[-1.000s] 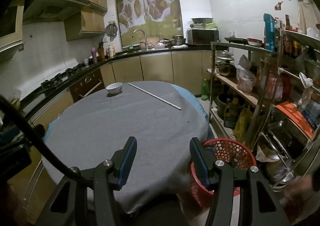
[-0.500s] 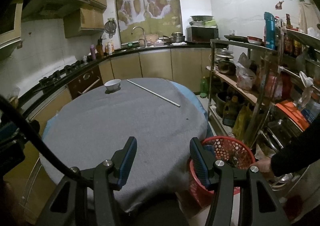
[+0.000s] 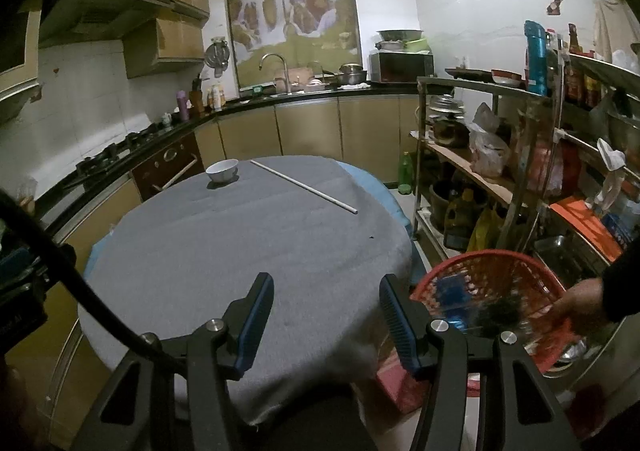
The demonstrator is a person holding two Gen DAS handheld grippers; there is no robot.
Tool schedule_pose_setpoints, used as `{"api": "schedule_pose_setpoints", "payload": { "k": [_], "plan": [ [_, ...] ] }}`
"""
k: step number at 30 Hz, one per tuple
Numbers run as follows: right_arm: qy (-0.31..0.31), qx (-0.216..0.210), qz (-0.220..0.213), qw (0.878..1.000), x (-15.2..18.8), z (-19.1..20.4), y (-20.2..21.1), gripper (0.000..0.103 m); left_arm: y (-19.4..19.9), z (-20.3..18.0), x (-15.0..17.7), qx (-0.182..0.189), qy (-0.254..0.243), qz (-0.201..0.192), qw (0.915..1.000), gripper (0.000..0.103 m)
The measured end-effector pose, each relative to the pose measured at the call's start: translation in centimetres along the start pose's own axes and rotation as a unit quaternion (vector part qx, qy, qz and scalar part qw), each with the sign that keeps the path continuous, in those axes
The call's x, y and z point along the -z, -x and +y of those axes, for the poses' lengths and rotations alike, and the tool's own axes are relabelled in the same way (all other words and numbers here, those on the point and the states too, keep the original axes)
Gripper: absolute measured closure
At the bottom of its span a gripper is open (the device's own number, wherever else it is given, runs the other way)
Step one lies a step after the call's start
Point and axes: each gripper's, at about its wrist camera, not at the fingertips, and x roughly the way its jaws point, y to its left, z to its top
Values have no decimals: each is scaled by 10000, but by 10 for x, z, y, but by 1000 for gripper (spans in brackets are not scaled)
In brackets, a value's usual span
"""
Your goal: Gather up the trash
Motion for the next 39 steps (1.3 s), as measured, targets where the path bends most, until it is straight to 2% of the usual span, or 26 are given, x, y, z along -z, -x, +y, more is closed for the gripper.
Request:
{"api": "schedule_pose_setpoints", "payload": {
  "k": [23,30,34,39],
  "plan": [
    [-20,-73,12,10000,1,-2,0,44,-1,2,0,0,-8,13,10000,11],
    [-57,-184,-51,9998,0,-2,4,44,2,5,3,-65,-6,-121,9999,11],
    [16,-207,-87,9997,1,2,6,44,8,6,3,-164,-10,-353,9992,11],
    [49,-228,-22,9997,1,4,1,44,7,5,3,-158,-39,-308,9994,11]
  ]
}}
